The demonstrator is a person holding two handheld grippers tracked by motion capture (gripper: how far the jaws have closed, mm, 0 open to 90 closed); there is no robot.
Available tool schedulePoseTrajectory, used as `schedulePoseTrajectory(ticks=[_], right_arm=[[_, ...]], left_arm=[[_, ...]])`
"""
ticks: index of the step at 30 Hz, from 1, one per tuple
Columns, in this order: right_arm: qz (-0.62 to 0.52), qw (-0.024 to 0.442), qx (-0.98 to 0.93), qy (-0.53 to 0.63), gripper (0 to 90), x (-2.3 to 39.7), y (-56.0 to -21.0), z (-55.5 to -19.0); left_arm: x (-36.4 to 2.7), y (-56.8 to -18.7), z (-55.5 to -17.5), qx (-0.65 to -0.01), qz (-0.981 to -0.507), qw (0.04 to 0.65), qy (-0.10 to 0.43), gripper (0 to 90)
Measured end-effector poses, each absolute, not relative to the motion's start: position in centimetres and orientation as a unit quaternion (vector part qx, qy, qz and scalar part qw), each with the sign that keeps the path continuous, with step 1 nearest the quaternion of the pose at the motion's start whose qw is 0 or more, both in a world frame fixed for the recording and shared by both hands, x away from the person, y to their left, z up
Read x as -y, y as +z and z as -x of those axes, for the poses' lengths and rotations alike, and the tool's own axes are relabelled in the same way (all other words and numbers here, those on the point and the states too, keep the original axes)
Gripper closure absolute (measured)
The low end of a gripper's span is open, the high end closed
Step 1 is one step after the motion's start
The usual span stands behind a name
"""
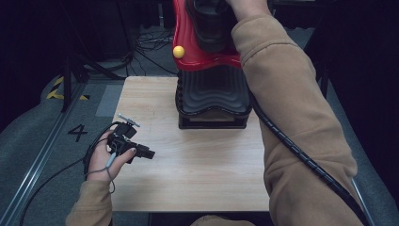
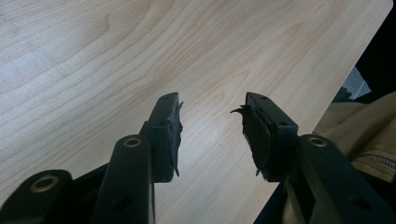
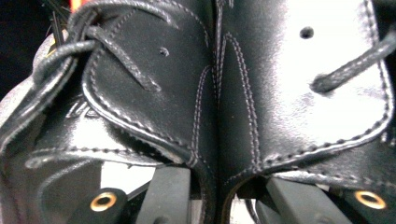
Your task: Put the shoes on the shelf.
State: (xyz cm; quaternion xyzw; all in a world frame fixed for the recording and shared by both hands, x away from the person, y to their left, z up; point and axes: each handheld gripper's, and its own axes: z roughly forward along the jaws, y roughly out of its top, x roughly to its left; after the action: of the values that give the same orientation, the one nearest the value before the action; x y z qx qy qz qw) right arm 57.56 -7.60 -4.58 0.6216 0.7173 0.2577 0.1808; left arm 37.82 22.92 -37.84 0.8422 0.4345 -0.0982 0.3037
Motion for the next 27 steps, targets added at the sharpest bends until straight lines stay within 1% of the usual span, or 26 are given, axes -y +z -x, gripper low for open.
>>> schedulePoseTrajectory(ticks=[6,11,12,14,15,16,18,19,20,21,24,27], right_arm=[[-0.633,0.181,-0.701,0.276,80.2,7.7,-5.6,-57.6],[-0.637,0.177,-0.697,0.278,77.3,7.3,-7.0,-57.7],[-0.634,0.188,-0.699,0.273,76.2,7.1,-7.1,-57.7],[-0.635,0.184,-0.700,0.271,70.8,6.9,-7.3,-57.7],[-0.634,0.176,-0.703,0.271,65.7,6.9,-7.4,-57.8],[-0.634,0.171,-0.703,0.272,62.9,6.9,-7.5,-57.8],[-0.633,0.168,-0.705,0.274,59.3,7.0,-7.5,-57.7],[-0.633,0.168,-0.705,0.274,59.3,7.0,-7.5,-57.7],[-0.628,0.167,-0.711,0.270,52.9,7.3,-7.6,-57.6],[-0.628,0.167,-0.711,0.270,52.9,7.3,-7.6,-57.6],[-0.622,0.148,-0.716,0.279,48.0,7.8,-7.5,-57.1],[-0.621,0.141,-0.718,0.280,46.8,8.2,-7.3,-56.8]], left_arm=[[-22.8,-37.8,-37.7,-0.437,-0.840,0.305,-0.100,56.8],[-22.6,-37.7,-37.7,-0.432,-0.844,0.302,-0.095,56.9],[-22.6,-37.7,-37.7,-0.432,-0.844,0.303,-0.094,56.9],[-22.6,-37.7,-37.7,-0.432,-0.844,0.303,-0.097,56.9],[-22.5,-37.7,-37.7,-0.432,-0.844,0.303,-0.096,56.9],[-22.5,-37.7,-37.7,-0.432,-0.844,0.303,-0.097,56.8],[-22.6,-37.7,-37.7,-0.431,-0.844,0.304,-0.096,56.8],[-22.6,-37.7,-37.7,-0.431,-0.844,0.304,-0.096,56.8],[-22.5,-37.7,-37.7,-0.431,-0.844,0.303,-0.095,56.8],[-22.5,-37.7,-37.7,-0.431,-0.844,0.303,-0.095,56.8],[-22.4,-37.6,-37.7,-0.432,-0.845,0.300,-0.095,56.7],[-22.2,-37.6,-37.7,-0.432,-0.846,0.300,-0.094,56.7]])
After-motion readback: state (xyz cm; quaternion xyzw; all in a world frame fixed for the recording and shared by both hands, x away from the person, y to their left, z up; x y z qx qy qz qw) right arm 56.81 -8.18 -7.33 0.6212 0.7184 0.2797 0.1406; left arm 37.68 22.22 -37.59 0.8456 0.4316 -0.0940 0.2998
